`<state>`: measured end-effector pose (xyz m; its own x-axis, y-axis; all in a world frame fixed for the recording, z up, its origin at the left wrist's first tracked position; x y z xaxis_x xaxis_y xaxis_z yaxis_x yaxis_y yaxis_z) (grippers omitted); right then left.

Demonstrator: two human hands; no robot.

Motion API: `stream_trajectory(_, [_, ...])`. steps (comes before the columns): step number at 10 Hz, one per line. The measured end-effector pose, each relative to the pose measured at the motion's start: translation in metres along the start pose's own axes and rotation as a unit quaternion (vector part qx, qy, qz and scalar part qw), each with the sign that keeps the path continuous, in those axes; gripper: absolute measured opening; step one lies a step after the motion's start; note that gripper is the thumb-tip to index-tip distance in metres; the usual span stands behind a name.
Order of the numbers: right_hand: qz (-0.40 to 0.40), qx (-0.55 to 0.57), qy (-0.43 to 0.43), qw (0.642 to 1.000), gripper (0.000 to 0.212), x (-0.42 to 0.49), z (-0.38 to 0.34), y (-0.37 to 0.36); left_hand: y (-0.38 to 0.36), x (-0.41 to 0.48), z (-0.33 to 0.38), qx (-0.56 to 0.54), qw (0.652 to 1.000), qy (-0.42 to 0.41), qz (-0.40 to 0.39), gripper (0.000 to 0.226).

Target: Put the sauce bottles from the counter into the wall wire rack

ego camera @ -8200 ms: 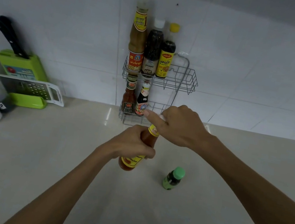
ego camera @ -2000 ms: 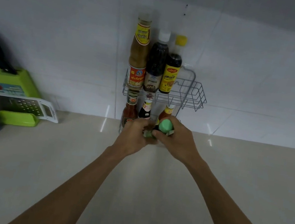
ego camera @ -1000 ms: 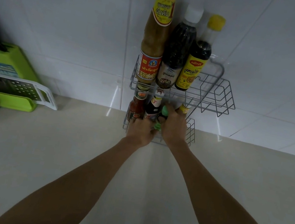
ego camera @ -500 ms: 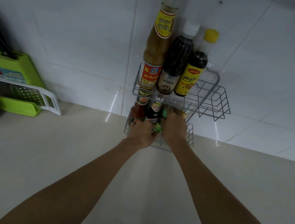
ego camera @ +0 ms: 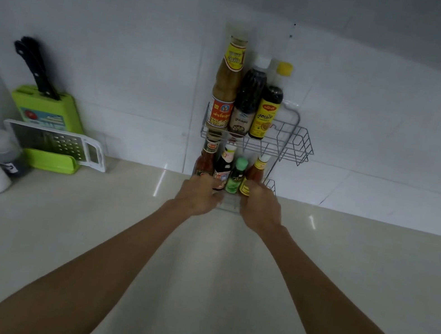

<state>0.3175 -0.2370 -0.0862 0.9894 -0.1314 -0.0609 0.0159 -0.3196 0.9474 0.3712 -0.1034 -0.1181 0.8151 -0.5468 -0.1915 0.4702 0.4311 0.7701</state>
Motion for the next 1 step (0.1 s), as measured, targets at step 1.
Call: stream_trajectory(1, [0.02,-0.006,0.006,1.0,0.026,-0.0263,-0.0066,0.0189,0.0101,-0.0243,0.0184,0.018,1.0,-0.021,0.008,0.034])
Point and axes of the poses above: each hand's wrist, its own x-axis towards the middle knuckle, its own y-axis out of the back of the hand, z = x × y, the point moved 9 cm from there along x, towards the middle knuckle, and after that the axes turned 12 degrees about -z, right-handed, at the moved point
